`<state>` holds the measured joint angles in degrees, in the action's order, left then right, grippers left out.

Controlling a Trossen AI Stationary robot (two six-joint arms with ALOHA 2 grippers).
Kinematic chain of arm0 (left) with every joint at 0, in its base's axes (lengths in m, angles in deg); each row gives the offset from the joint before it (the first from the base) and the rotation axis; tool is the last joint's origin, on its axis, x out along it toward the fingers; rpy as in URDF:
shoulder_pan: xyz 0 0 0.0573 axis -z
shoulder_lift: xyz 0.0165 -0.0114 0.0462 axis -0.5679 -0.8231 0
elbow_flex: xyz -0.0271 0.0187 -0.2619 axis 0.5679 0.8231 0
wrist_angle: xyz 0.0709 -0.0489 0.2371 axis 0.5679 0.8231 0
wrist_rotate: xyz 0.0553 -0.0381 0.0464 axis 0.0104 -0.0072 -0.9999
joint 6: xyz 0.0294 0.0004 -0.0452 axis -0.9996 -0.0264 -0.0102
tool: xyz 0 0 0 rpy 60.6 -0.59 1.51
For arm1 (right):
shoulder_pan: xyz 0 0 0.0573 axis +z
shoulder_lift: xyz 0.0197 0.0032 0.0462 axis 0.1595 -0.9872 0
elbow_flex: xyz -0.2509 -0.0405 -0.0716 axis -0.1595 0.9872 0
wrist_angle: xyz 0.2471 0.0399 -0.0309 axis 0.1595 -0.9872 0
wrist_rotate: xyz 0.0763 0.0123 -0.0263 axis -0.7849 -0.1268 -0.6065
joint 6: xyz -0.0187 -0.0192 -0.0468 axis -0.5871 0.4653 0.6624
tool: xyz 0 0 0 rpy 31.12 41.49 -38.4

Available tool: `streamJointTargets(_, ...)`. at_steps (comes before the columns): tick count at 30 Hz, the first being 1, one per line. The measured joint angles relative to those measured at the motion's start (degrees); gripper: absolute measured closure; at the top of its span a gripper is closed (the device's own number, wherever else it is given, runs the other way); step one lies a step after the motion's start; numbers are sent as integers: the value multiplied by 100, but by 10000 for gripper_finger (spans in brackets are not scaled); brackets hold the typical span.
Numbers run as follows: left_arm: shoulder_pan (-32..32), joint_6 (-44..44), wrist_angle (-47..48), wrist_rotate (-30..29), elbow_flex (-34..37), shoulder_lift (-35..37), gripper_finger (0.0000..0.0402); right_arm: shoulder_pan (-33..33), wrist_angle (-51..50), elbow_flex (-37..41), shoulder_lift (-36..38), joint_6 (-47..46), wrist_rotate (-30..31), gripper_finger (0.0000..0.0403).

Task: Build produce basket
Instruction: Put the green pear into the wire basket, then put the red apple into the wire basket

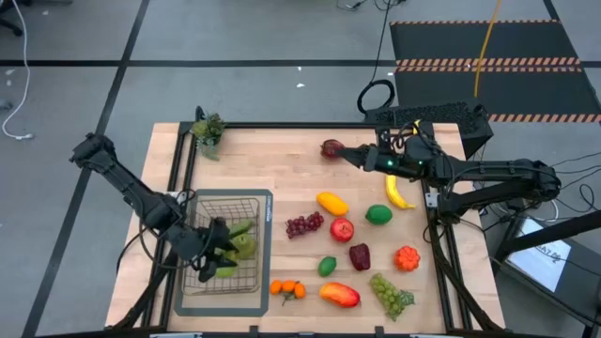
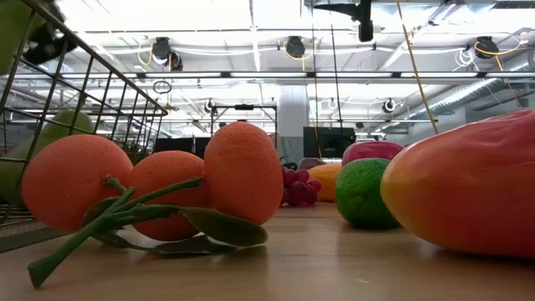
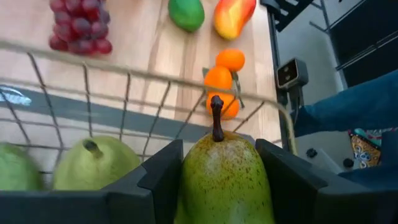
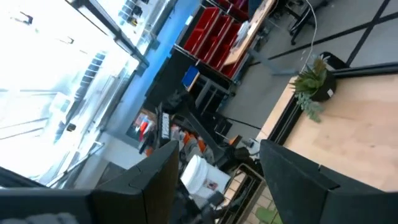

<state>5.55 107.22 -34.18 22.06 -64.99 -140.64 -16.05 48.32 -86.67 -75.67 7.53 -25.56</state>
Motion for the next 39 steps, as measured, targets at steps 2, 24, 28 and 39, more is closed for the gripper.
streamJointTargets(2, 99, 29, -396, -109, 288, 0, 208, 0, 36, 0, 0, -82, 106, 183)
streamJointTargets(24, 361, -993, -2160, -93, 1637, -4, 194, 596, 732, 2, -20, -538, 848, 183)
streamJointTargets(28, 372, -922, -2130, -81, 1637, -4, 168, 704, 730, 2, -31, -422, 868, 183)
streamJointTargets(39, 360, -307, -1370, 408, 820, -5, 106, 905, 689, 2, -31, -48, 872, 183)
